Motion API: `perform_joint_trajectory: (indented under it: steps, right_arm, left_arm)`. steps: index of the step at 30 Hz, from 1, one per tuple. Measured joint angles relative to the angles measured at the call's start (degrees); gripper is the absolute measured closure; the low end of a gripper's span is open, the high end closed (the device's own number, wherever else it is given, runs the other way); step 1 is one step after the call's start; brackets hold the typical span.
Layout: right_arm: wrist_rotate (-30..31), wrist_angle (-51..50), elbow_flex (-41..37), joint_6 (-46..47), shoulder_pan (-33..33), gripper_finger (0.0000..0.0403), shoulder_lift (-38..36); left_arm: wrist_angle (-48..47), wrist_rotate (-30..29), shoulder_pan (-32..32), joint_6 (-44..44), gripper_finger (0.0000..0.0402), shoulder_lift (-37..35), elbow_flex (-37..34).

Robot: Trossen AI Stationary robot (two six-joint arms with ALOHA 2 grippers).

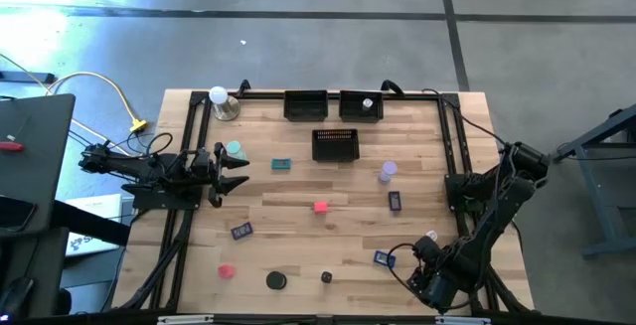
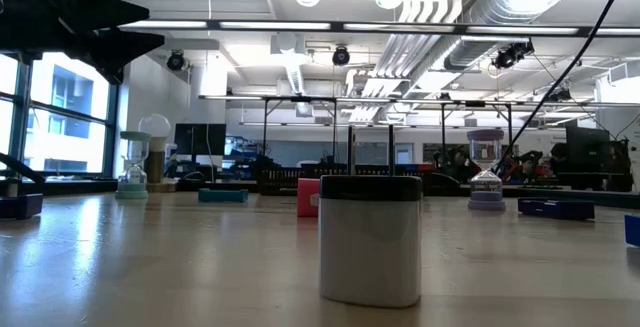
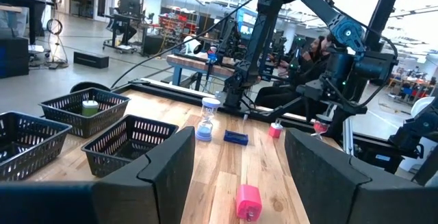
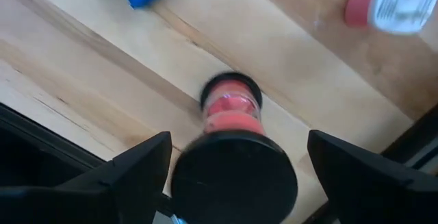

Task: Pick & Place Office items
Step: Put the red hourglass into the top left black bin

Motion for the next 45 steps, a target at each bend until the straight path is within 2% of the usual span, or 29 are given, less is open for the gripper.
perform_joint_trajectory:
  steps: [6,13,27,35,45]
  right_arm:
    - [-0.8,2.5,-2.5,0.0,-0.4,0.0078,0.0]
    - [-0.8,2.5,-2.5,-0.3,-0.5,0.0105,0.0]
    - [-1.3,2.6,-2.5,-0.5,-0.5,0.0217,0.0]
    - [1.5,2.4,-2.5,-0.9,-1.6,0.0217,0.0]
    - [1.0,3.7,-2.5,-10.5,-6.9,0.0217,-0.1]
  left_arm:
    - [0.0,0.0,0.0,0.0,0.0181,0.0,0.0]
    - [0.0,0.0,0.0,0.0,0.0181,0.0,0.0]
    - [0.0,0.0,0.0,0.0,0.0181,0.0,0.0]
    - [0.0,0.0,0.0,0.5,0.0181,0.0,0.0]
    - [0.0,-0.2,0.0,2.6,0.0181,0.0,0.0]
